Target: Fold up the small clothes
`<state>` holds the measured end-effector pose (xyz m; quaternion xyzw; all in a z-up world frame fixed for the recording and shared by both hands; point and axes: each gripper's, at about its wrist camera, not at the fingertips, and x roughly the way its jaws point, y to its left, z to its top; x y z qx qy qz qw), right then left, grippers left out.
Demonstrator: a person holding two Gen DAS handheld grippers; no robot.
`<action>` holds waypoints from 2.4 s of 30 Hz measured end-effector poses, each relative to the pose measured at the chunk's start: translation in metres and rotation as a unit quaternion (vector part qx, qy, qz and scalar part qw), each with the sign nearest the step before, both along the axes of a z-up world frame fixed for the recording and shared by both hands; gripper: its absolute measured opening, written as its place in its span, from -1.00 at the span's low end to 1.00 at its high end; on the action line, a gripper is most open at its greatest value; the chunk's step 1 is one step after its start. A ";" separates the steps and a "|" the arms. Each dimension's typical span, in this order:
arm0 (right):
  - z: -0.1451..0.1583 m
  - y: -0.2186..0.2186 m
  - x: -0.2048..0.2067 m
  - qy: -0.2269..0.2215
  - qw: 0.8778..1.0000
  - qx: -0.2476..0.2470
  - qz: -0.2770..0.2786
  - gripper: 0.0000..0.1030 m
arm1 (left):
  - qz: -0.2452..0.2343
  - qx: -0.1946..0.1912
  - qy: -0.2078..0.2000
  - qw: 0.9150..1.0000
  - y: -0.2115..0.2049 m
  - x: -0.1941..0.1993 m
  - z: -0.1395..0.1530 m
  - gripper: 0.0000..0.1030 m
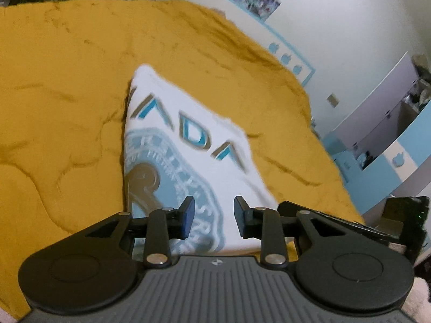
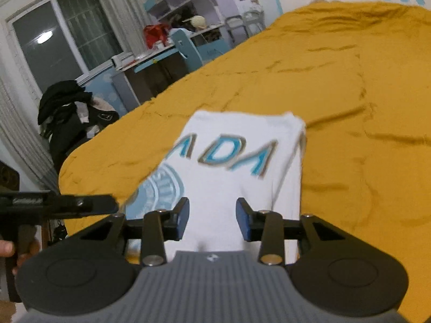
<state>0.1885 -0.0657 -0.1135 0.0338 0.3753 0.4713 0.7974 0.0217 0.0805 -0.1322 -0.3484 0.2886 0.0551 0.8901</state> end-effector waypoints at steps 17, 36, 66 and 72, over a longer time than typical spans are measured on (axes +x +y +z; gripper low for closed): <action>-0.029 0.002 -0.001 0.045 0.994 -0.029 -0.097 -0.07 | -0.003 0.016 0.026 1.000 -0.011 0.003 -0.006 -0.05; -0.015 -0.014 -0.036 0.014 0.993 -0.040 -0.114 0.12 | 0.020 0.037 0.008 0.999 -0.023 -0.022 0.002 0.02; 0.091 0.010 -0.123 -0.093 0.965 -0.166 -0.182 0.59 | 0.099 0.226 0.173 0.953 -0.087 -0.043 0.091 0.54; 0.088 0.015 -0.127 -0.095 0.965 -0.171 -0.175 0.59 | 0.100 0.221 0.178 0.954 -0.087 -0.042 0.091 0.54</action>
